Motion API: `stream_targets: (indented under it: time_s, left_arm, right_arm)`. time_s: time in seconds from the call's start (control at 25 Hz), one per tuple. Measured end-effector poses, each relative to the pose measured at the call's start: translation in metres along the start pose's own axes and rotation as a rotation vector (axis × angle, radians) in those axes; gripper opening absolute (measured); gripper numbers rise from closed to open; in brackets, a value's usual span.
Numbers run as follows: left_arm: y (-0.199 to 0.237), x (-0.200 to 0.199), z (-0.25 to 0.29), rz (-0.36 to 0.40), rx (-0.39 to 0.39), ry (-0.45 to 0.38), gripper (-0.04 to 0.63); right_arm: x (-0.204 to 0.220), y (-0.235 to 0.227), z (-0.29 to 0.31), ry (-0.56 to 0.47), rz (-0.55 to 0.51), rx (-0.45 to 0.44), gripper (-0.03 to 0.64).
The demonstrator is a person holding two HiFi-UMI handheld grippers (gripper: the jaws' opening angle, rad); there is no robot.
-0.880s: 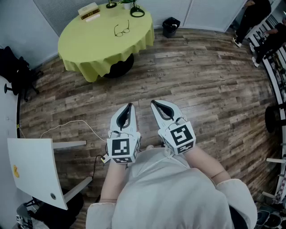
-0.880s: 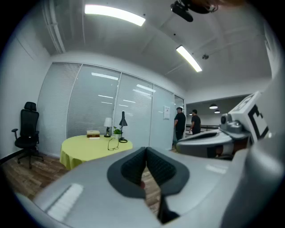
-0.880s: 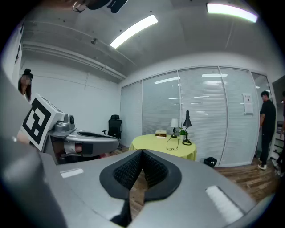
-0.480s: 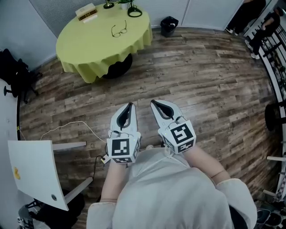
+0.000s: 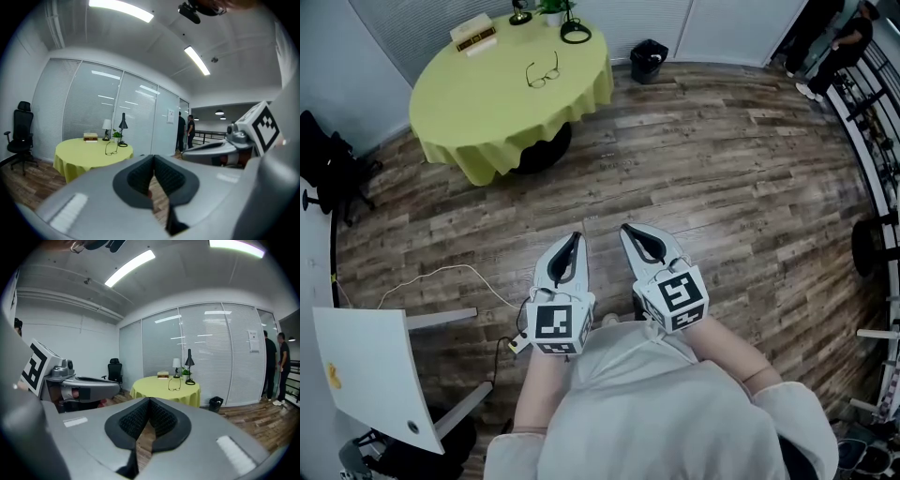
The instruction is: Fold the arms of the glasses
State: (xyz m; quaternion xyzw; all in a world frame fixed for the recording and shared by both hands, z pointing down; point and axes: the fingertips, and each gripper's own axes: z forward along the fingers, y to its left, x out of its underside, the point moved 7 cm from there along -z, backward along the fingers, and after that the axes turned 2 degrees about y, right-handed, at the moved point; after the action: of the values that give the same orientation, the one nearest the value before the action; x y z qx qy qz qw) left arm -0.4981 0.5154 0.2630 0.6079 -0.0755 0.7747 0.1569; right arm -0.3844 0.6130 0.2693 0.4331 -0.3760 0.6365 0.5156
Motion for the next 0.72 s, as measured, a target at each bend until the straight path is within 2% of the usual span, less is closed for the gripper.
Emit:
stream_targets:
  time_s: [0.16,0.32,0.52,0.72]
  left_arm:
    - [0.002,-0.002,0.035,-0.010,-0.025,0.009,0.006]
    - [0.010,-0.012,0.080,-0.020,-0.110,0.017,0.006]
    - [0.021,-0.039,0.158,-0.069,-0.205,0.013,0.006]
    - [0.016,-0.067,0.243,-0.062,-0.266,-0.009,0.006]
  right_arm:
    - [0.000,-0.032,0.022,0.004,-0.004,-0.022,-0.002]
    - [-0.007,-0.077,0.053,0.011,0.000,-0.071,-0.002]
    - [-0.030,-0.152,0.100,0.010,-0.012,-0.134,-0.002]
    - [-0.051,-0.236,0.141,0.015,-0.042,-0.197,-0.002]
